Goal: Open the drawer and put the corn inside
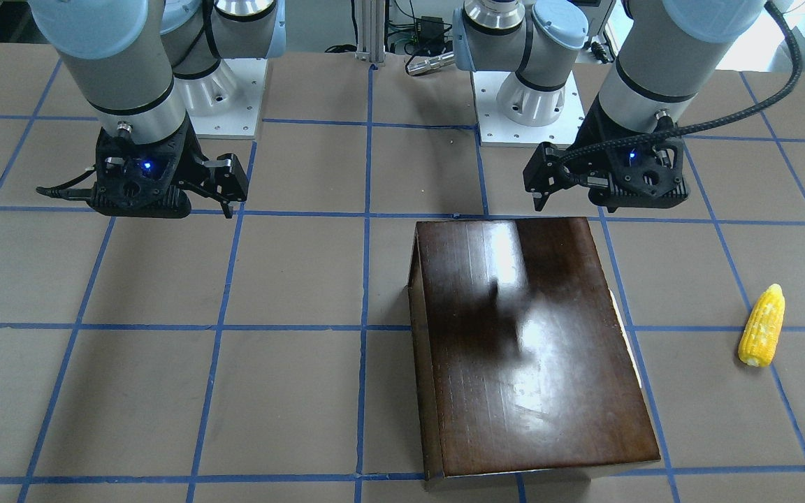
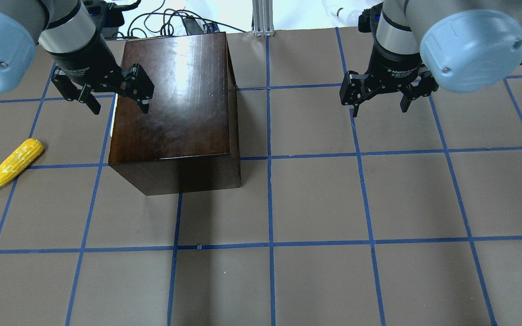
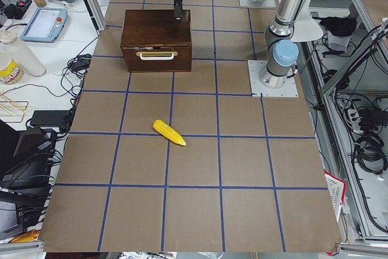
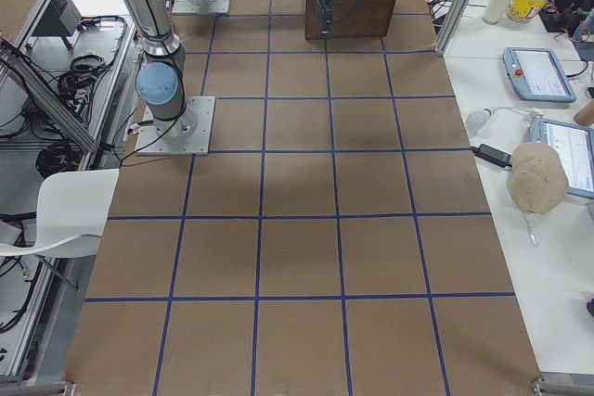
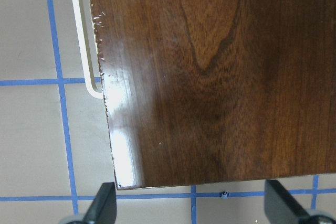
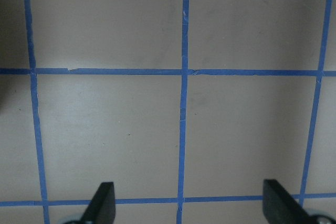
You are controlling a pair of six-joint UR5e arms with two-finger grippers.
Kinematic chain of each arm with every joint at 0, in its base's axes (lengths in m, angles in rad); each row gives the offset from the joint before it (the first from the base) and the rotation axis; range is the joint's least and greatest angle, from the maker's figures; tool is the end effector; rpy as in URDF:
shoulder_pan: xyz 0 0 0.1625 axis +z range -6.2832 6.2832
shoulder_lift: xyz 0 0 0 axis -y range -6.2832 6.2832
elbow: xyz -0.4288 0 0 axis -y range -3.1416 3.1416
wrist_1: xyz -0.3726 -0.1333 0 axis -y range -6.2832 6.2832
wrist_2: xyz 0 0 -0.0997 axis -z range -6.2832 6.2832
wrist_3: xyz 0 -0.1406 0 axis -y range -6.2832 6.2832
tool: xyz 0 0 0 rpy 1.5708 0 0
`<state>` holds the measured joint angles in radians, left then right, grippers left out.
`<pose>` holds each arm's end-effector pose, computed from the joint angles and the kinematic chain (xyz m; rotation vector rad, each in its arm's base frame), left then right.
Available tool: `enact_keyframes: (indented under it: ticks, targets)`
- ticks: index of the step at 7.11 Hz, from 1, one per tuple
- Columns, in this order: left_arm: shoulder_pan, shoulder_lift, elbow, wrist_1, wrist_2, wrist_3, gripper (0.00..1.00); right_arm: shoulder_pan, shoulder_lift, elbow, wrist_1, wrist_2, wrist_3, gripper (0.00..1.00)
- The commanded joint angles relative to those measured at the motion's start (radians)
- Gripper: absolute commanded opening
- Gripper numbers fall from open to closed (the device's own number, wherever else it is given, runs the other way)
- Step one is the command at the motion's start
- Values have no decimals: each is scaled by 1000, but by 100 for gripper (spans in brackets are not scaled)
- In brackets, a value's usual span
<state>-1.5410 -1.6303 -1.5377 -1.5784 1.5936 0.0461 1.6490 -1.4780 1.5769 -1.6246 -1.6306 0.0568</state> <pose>-0.1154 -0.4965 0.4368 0.0260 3.1195 0.0544 0.1639 -0.4925 0.4080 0.0350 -3.0781 -0.0630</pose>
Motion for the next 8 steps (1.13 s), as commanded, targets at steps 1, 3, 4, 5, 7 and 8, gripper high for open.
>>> enact_keyframes:
  ticks: [1,3,4,5,7,8]
  targets:
    - [4,3,-1,0,0,0,100,0,1,0,-1,0,0,100]
    - [5,3,1,0,0,0,100,0,-1,0,0,0,0,100]
    - [4,4,1,-2,3,-2,100,0,1,0,0,0,0,100]
    - [4,6,-1,-2,8,-2,100,0,1,0,-1,0,0,100]
    - [5,6,7,-3,9,-3,100,0,-1,0,0,0,0,100]
    - [10,3,10,-2,8,-2,100,0,-1,0,0,0,0,100]
